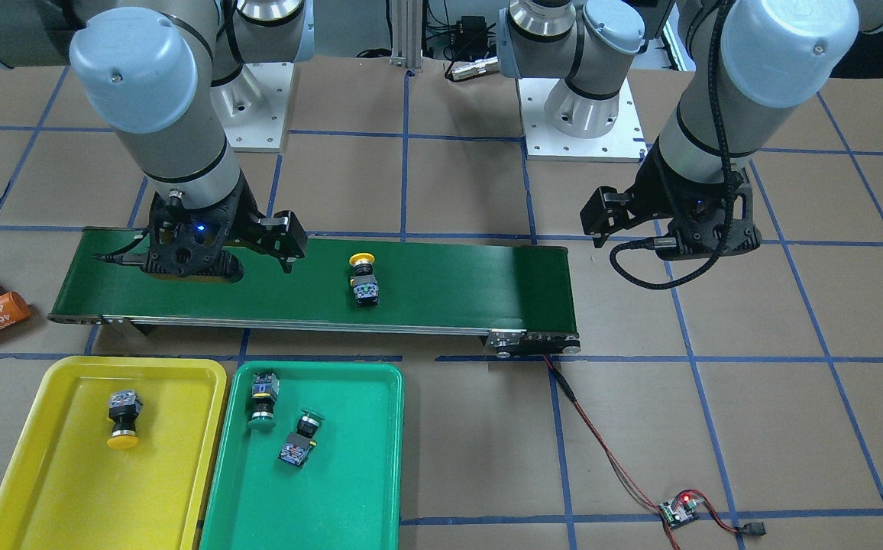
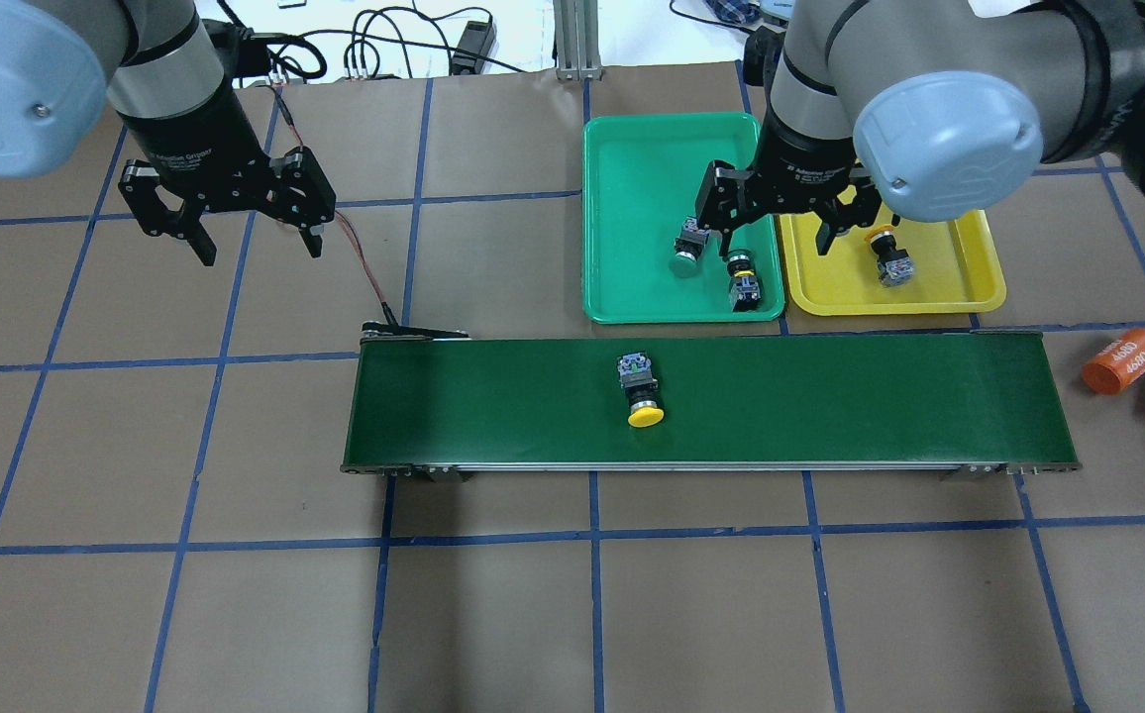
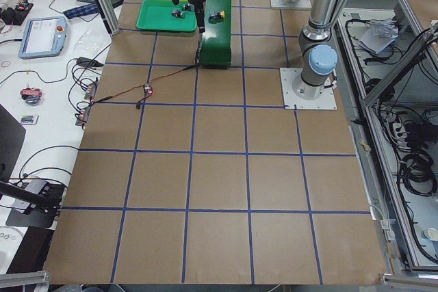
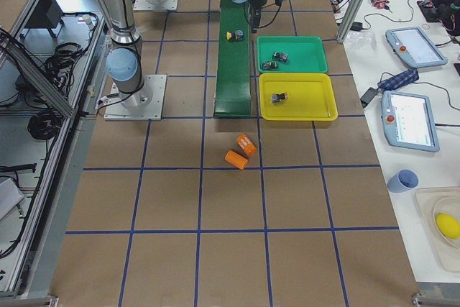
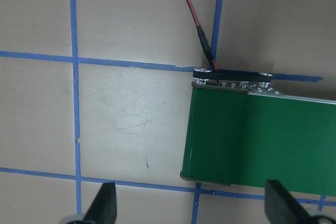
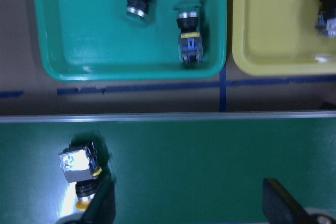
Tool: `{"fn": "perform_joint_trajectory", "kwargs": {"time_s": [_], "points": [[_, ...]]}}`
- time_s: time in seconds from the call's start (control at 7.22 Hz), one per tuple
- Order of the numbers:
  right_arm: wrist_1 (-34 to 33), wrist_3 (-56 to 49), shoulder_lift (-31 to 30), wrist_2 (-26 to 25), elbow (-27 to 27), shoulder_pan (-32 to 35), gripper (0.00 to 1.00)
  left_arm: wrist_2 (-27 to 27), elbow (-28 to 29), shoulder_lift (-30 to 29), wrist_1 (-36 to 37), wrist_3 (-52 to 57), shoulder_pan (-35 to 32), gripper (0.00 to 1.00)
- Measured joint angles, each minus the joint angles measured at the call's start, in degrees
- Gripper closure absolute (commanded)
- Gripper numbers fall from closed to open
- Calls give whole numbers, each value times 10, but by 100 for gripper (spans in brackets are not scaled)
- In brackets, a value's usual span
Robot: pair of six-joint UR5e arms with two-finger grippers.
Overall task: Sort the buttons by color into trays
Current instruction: 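Lower the right gripper onto the yellow-capped button on the belt and grasp it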
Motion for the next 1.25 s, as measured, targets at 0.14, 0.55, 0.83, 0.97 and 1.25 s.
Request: {"fn": "perform_joint_trajectory", "kwargs": {"time_s": [0.14, 0.55, 0.83, 0.97, 1.25], "points": [[-42, 0, -4, 5, 44, -1, 0, 0, -1, 2, 0, 2, 0, 0], [-121, -1, -5, 24, 112, 1, 0, 0, -3, 1, -1, 5, 0, 0], [-126, -4, 9, 62, 119, 4, 0, -10, -1, 1, -2, 5, 0, 0], [-126, -7, 17, 69, 121, 7, 0, -16, 0, 3, -2, 5, 0, 0], [-130, -8, 40, 73, 122, 19, 0, -19, -2, 4, -2, 6, 0, 0]]}}
